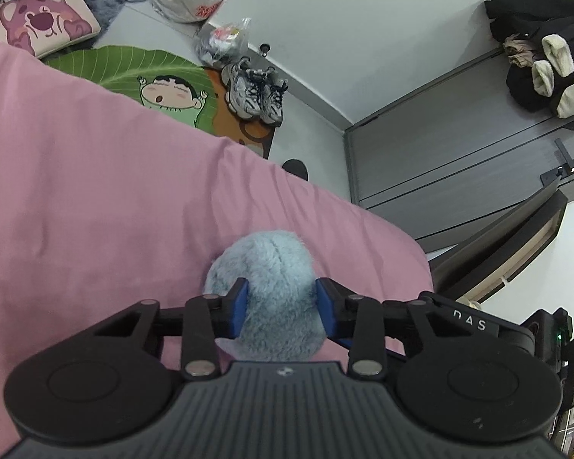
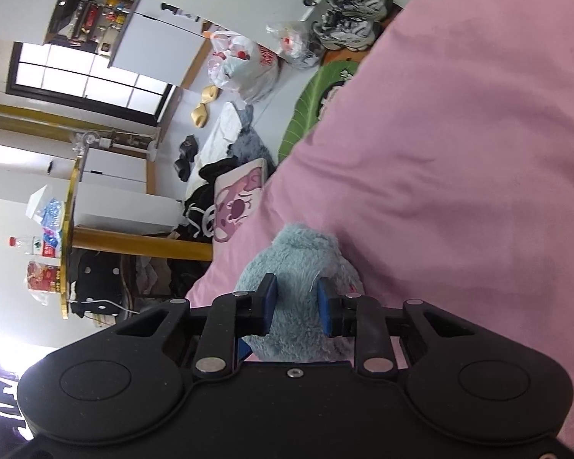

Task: Organize soft objects
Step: 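Lift the fluffy plush with both tools and carry it over the box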

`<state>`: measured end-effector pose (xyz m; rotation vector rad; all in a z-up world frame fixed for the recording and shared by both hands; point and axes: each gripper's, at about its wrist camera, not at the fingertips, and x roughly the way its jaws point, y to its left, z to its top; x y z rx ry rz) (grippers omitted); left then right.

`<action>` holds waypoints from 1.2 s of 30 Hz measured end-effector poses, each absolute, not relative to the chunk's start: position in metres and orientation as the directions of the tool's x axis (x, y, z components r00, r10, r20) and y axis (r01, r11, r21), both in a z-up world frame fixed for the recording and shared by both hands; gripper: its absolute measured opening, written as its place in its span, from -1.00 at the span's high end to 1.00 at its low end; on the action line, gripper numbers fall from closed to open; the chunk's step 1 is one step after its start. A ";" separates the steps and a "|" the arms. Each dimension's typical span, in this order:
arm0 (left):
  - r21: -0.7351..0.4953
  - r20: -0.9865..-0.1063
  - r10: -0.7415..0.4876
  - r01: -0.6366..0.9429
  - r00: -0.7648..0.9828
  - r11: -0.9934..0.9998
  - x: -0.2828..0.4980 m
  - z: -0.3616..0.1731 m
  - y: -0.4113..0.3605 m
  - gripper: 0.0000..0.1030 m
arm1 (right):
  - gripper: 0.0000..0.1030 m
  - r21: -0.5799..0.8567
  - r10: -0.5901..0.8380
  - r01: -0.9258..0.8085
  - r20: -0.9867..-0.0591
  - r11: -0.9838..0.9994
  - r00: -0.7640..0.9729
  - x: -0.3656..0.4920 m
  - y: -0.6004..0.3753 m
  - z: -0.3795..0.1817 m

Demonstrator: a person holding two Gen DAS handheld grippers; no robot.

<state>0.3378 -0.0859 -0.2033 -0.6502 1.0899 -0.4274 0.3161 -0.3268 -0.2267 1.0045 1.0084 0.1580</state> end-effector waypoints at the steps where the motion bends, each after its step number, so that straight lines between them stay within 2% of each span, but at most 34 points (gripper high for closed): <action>1: -0.674 -0.669 -0.614 0.006 0.419 0.739 0.336 -0.200 -0.084 0.39 | 0.53 0.769 0.541 0.305 -0.621 0.562 0.567 0.316 -0.328 -0.225; 6: -0.681 -0.647 -0.609 0.009 0.459 0.732 0.328 -0.183 -0.073 0.46 | 0.57 0.803 0.582 0.255 -0.574 0.539 0.577 0.316 -0.324 -0.215; 15: -0.652 -0.633 -0.573 0.040 0.520 0.757 0.312 -0.148 -0.059 0.48 | 0.58 0.832 0.624 0.151 -0.507 0.533 0.594 0.309 -0.313 -0.190; 36: -0.635 -0.592 -0.507 0.025 0.627 0.772 0.261 -0.099 0.001 0.48 | 0.58 0.826 0.704 -0.054 -0.441 0.560 0.557 0.291 -0.256 -0.144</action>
